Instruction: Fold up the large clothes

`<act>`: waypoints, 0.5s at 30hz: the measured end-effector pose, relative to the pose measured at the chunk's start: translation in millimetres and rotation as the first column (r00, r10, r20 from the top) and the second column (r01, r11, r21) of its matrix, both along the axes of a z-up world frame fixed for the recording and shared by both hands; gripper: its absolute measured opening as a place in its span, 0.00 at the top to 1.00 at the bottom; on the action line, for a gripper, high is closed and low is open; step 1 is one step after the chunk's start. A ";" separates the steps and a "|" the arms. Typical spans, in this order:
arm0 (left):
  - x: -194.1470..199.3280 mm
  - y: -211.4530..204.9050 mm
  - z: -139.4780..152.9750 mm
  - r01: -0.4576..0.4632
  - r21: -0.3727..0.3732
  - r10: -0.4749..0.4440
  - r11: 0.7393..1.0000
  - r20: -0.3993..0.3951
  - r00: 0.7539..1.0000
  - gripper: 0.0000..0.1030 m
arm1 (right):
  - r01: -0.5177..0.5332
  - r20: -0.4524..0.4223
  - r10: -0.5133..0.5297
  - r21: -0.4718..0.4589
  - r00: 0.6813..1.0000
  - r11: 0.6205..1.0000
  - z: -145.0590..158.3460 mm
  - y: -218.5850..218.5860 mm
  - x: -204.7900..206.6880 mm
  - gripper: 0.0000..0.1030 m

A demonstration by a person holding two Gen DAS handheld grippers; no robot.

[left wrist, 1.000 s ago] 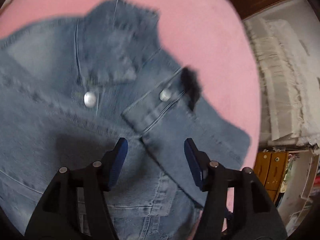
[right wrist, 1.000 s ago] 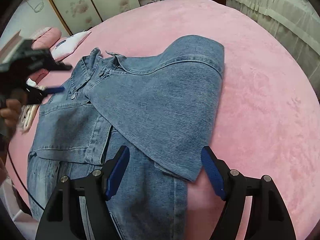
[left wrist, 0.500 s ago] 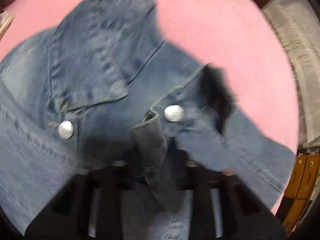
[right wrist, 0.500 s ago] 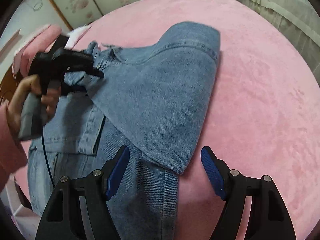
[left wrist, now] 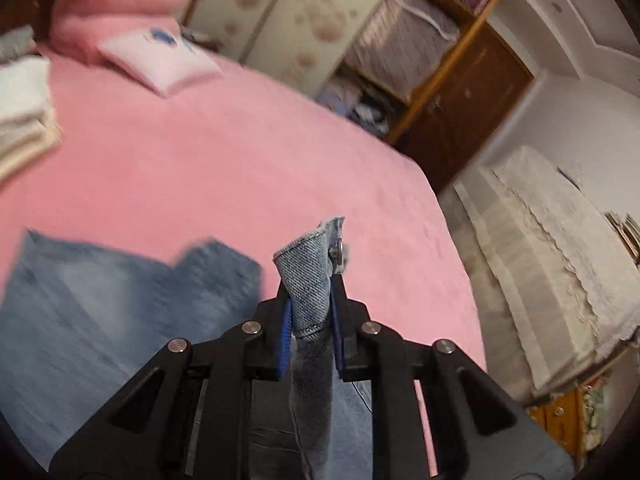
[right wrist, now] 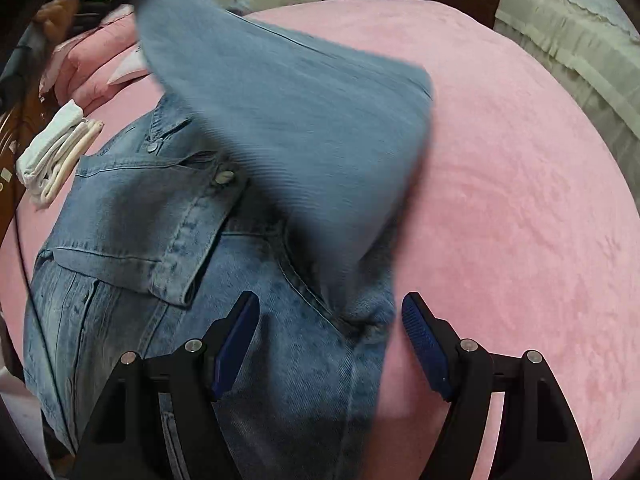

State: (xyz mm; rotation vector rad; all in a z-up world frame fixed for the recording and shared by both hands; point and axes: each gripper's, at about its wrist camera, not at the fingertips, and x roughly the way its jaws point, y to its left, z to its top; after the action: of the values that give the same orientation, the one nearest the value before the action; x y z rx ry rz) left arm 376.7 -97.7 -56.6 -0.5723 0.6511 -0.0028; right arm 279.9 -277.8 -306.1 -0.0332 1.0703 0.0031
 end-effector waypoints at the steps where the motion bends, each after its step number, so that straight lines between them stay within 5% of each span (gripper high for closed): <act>1: -4.3 10.3 6.4 -0.021 0.021 0.021 1.000 0.000 1.000 0.87 | -0.002 0.007 0.003 -0.017 1.000 1.000 -1.1 3.8 0.4 0.27; 4: -35.7 42.0 5.3 -0.080 0.114 0.085 0.990 -0.041 0.996 0.87 | -0.003 0.029 0.004 -0.056 1.000 0.998 -2.0 15.2 3.0 0.27; 7: -69.5 70.5 -27.8 -0.099 0.187 0.138 0.977 -0.207 0.968 0.87 | 0.015 0.047 -0.011 -0.079 0.999 0.997 -4.0 22.4 0.5 0.27; 12: -122.8 107.2 -118.3 -0.195 0.106 0.222 0.975 -0.438 0.871 0.87 | 0.064 0.093 -0.055 -0.088 0.994 0.994 0.0 22.8 -10.1 0.28; 15: -138.4 118.6 -163.6 -0.245 0.026 0.224 0.969 -0.506 0.833 0.86 | 0.057 0.094 -0.048 -0.094 0.994 0.994 4.7 23.2 -10.3 0.33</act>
State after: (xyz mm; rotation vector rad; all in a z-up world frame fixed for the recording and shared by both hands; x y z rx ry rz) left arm 238.3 20.9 -220.2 -0.6965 1.0918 0.3807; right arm 269.6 -254.6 -301.4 -0.0921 0.9788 -0.0970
